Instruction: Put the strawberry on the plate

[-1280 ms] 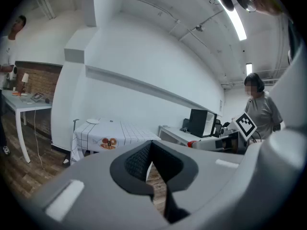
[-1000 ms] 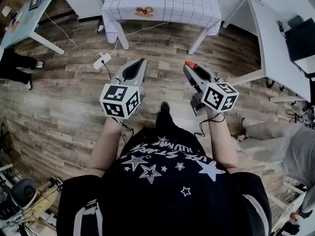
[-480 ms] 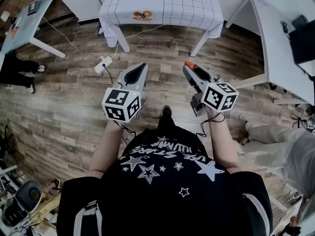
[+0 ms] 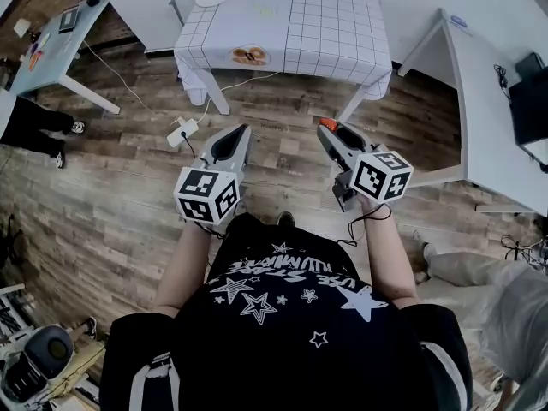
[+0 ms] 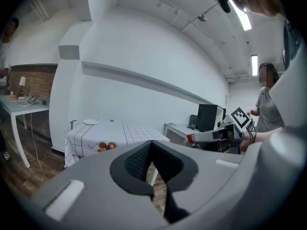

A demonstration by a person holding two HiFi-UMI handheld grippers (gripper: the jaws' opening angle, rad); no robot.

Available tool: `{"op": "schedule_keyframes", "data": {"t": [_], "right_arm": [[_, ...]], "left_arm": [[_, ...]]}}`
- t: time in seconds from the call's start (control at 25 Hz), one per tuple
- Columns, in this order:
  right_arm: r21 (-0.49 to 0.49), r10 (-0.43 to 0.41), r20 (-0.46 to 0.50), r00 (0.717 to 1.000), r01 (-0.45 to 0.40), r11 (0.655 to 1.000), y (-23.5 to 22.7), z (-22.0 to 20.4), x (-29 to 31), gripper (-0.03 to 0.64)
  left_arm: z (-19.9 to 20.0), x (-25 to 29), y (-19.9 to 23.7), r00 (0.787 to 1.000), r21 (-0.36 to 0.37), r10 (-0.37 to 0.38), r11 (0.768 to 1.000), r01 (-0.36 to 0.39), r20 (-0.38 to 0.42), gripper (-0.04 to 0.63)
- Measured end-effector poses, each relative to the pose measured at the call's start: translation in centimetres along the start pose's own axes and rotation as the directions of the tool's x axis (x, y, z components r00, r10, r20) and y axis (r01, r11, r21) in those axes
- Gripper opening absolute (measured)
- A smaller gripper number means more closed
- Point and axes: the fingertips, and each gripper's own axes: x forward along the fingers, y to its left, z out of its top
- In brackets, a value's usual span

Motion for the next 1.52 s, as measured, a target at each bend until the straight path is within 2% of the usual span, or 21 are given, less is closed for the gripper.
{"op": "schedule_keyframes", "data": {"t": [0.16,0.36,0.52,0.68,0.84,1.04,1.24,1.52], "right_arm": [[0.007,0.011,-0.018,1.0,-0.011,1.0,-1.5,1.1,1.2,0.149],[0.032,0.022,-0.03,0.999,-0.021,0.999,-2.4,1.5,3.6,0.149],[0.023,0.009,-0.05,0.999,-0.008,1.0,-3.5,1.6,5.4,0.149],[0.027,-0.035,-0.039,0.999,0.036,0.999,-5.8,3.6,7.6,0.149],[0.027,-0.063,-0.023,0.998,0.064,0.998,-7.9,5.9,10.9,0.149],[0.025,-0.075,-0.038,0.996,0.076,0.997,-9.7,7.8,16.3,0.149],[0.026,-0.095,-0.039,0.995,0.096,0.995,-10.8,10.4,21.2,0.149],[0.017,-0.143,-0.042,0.989,0.144,0.989,-12.6,13.9,27.2,0.149]], "left_arm": [[0.2,0.8,1.3,0.999,-0.054,0.043,0.998,-0.043,-0.001,0.008],[0.4,1.7,3.4,0.998,-0.067,0.068,0.995,-0.068,-0.007,0.008],[0.1,3.9,5.8,0.998,-0.078,0.061,0.995,-0.063,-0.026,0.008],[1.6,7.3,8.5,0.999,-0.071,0.033,0.997,-0.034,-0.019,0.008],[3.6,10.6,12.0,1.0,-0.048,0.023,0.999,-0.023,0.003,0.008],[5.1,14.0,17.2,1.0,-0.055,0.028,0.998,-0.028,0.001,0.008],[6.4,17.2,22.6,1.0,-0.102,0.026,0.994,-0.028,-0.016,0.008],[9.2,21.3,28.6,1.0,-0.089,-0.005,0.996,0.004,-0.011,0.008]]}}
